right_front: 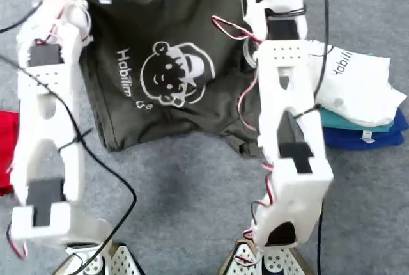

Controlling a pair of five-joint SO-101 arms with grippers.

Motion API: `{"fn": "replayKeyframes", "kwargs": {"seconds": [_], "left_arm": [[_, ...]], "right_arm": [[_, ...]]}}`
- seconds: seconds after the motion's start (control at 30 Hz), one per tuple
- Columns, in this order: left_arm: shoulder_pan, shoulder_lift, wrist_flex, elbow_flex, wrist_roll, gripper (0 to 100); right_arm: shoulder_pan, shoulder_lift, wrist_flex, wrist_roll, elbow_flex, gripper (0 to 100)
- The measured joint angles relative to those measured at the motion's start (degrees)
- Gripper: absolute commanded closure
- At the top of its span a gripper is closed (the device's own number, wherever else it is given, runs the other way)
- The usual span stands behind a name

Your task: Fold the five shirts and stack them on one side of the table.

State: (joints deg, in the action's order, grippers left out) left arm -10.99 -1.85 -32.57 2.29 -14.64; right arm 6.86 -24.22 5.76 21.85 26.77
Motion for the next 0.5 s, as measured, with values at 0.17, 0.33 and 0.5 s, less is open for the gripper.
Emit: {"fn": "replayKeyframes", "kwargs": {"seconds": [0.17,0.33,0.5], "left_arm": [[0.00,-13.10,3.60,5.19,0.00,98],[-0.62,-23.38,2.64,15.12,0.00,98],[-1.23,-28.48,-4.48,26.64,0.00,98]], "right_arm": [[0.09,-9.76,0.79,0.00,7.21,99.7],[0.00,-20.13,6.59,0.00,17.49,99.7],[0.00,-30.86,12.66,0.00,32.00,99.7]]}}
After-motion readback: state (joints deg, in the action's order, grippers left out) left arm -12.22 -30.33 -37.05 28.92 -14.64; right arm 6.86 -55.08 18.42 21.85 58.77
